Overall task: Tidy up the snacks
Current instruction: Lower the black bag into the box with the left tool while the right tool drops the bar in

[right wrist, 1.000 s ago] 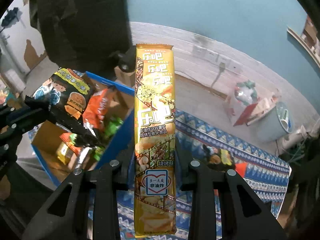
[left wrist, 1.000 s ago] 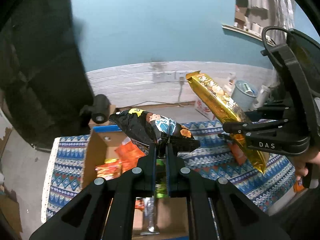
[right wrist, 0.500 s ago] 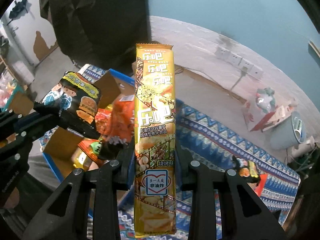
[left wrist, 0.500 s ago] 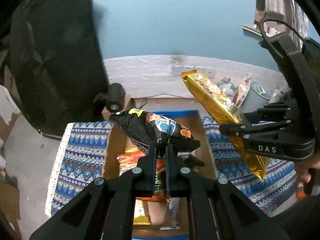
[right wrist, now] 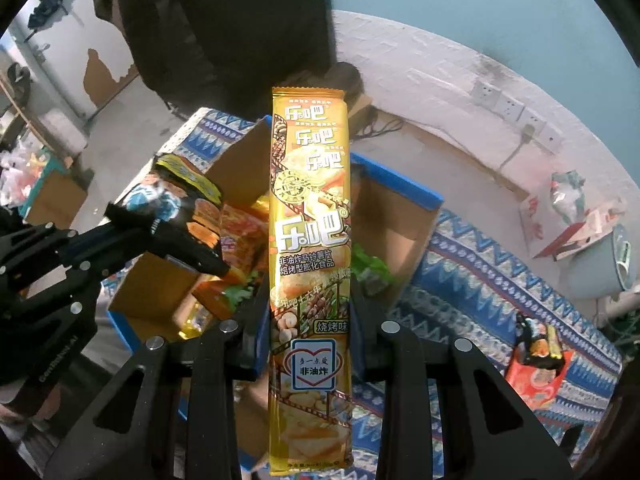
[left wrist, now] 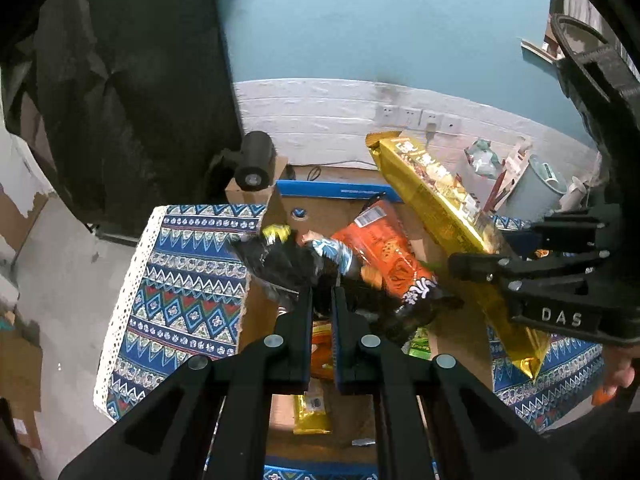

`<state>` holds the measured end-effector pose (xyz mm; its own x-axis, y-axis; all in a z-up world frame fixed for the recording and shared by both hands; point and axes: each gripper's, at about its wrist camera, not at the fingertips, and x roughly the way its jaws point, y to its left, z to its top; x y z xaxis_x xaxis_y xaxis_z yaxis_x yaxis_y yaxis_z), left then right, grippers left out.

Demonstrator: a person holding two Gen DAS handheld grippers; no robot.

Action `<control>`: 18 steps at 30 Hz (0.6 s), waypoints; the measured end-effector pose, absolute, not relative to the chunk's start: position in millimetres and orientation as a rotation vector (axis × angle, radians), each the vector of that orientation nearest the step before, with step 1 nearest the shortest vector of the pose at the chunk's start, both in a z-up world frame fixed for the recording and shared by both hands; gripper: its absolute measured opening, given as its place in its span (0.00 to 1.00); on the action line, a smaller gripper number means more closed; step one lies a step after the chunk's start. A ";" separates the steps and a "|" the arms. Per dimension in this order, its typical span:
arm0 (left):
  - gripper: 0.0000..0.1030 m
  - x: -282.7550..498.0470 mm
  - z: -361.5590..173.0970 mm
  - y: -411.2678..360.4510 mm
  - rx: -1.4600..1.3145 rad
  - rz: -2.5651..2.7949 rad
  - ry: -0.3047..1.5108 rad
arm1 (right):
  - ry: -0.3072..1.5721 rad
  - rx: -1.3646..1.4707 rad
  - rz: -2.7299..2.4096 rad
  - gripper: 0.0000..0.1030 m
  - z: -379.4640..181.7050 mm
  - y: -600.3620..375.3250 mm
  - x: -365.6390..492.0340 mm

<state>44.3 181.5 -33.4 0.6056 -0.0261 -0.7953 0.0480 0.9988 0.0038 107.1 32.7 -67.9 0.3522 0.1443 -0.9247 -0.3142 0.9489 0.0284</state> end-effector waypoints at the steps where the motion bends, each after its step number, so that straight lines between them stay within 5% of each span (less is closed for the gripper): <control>1: 0.08 44.3 -33.2 183.0 0.026 -0.038 0.919 | 1.178 -0.163 0.301 0.29 -68.9 34.4 107.4; 9: 0.10 46.7 -37.8 191.7 0.004 -0.020 0.953 | 1.194 -0.106 0.338 0.32 -72.9 40.0 107.2; 12: 0.26 47.3 -38.5 195.0 -0.023 -0.016 0.961 | 1.186 -0.112 0.327 0.34 -68.7 40.9 106.3; 18: 0.57 45.2 -30.1 188.6 -0.003 0.003 0.921 | 1.173 -0.110 0.277 0.55 -65.2 27.8 105.3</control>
